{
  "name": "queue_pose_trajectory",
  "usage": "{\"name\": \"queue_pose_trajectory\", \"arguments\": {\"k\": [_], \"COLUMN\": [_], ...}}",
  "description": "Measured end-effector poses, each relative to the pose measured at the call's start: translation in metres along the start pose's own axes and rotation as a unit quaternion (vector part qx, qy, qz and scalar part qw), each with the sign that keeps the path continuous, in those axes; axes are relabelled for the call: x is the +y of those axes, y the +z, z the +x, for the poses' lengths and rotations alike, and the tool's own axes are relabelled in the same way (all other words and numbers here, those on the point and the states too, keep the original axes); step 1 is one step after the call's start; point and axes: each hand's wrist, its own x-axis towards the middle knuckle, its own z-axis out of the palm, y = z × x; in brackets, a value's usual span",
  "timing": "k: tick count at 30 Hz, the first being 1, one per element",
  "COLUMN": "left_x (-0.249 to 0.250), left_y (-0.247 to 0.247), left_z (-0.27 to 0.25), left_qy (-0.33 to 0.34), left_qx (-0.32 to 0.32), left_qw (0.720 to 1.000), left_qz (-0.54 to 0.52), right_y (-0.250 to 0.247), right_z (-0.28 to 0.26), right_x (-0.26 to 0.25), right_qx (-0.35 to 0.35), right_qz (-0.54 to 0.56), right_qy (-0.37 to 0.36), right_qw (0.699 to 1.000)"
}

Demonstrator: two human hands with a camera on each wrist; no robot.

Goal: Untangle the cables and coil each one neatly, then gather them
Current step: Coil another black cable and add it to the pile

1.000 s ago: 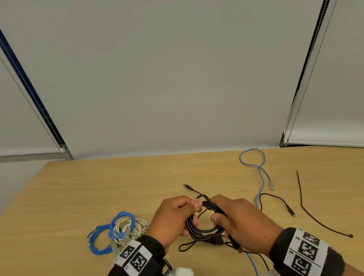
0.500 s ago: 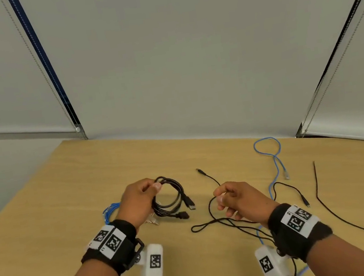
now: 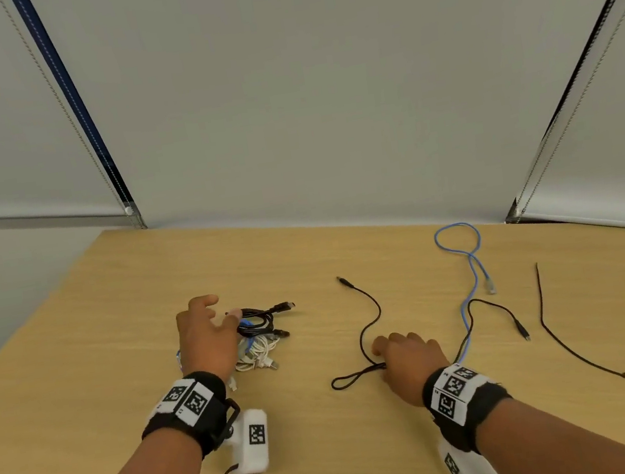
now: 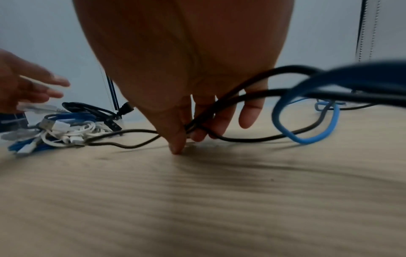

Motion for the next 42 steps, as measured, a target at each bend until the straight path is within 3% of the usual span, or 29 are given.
{"name": "queue_pose_trajectory", "arguments": {"k": [2, 4, 8, 10, 11, 13, 15, 17, 19, 22, 23, 25, 28, 29, 33, 35, 37, 42], "left_x": [0.016, 0.032, 0.059, 0.073, 0.08, 0.094, 0.103, 0.109, 0.114, 0.124, 0.127, 0.133, 0.141, 0.144, 0.155, 0.156, 0.151, 0.13], "left_y": [0.006, 0.017, 0.049, 0.067, 0.074, 0.082, 0.081, 0.075, 0.069, 0.067, 0.068, 0.072, 0.084, 0.088, 0.091, 0.084, 0.075, 0.061], "left_z": [-0.011, -0.023, -0.05, -0.06, -0.063, -0.067, -0.064, -0.061, -0.06, -0.06, -0.061, -0.067, -0.078, -0.083, -0.09, -0.084, -0.078, -0.073], "left_qy": [0.082, 0.15, 0.249, 0.289, 0.301, 0.279, 0.2, 0.121, 0.055, 0.01, 0.013, 0.036, 0.081, 0.095, 0.148, 0.178, 0.195, 0.209], "left_qx": [-0.022, -0.108, -0.322, -0.367, -0.366, -0.349, -0.341, -0.342, -0.344, -0.336, -0.34, -0.351, -0.347, -0.345, -0.314, -0.301, -0.335, -0.359], "left_qw": [0.996, 0.983, 0.913, 0.88, 0.874, 0.893, 0.918, 0.923, 0.917, 0.909, 0.909, 0.912, 0.923, 0.924, 0.926, 0.928, 0.918, 0.91], "left_qz": [-0.002, 0.007, 0.039, 0.091, 0.105, 0.06, -0.045, -0.127, -0.195, -0.246, -0.241, -0.208, -0.145, -0.136, -0.15, -0.126, -0.081, -0.016], "right_y": [-0.005, -0.021, -0.075, -0.097, -0.104, -0.113, -0.118, -0.119, -0.116, -0.114, -0.116, -0.123, -0.137, -0.14, -0.141, -0.144, -0.149, -0.164], "right_z": [-0.003, -0.01, -0.032, -0.044, -0.05, -0.058, -0.061, -0.064, -0.065, -0.066, -0.066, -0.066, -0.069, -0.07, -0.072, -0.071, -0.068, -0.061], "right_x": [0.003, 0.006, 0.015, 0.022, 0.026, 0.037, 0.056, 0.081, 0.105, 0.124, 0.125, 0.118, 0.089, 0.078, 0.044, 0.047, 0.058, 0.083], "right_qx": [0.017, 0.048, 0.12, 0.141, 0.147, 0.158, 0.176, 0.198, 0.187, 0.098, 0.094, 0.159, 0.265, 0.257, 0.108, 0.13, 0.169, 0.26], "right_qz": [0.02, 0.063, 0.148, 0.217, 0.249, 0.298, 0.35, 0.37, 0.34, 0.296, 0.283, 0.276, 0.298, 0.321, 0.408, 0.429, 0.454, 0.522], "right_qy": [-0.006, -0.023, -0.088, -0.128, -0.139, -0.126, -0.07, 0.003, 0.065, 0.124, 0.132, 0.123, 0.03, -0.011, -0.114, -0.126, -0.125, -0.073], "right_qw": [1.0, 0.997, 0.978, 0.957, 0.947, 0.933, 0.918, 0.908, 0.919, 0.942, 0.945, 0.94, 0.916, 0.911, 0.899, 0.885, 0.866, 0.809]}}
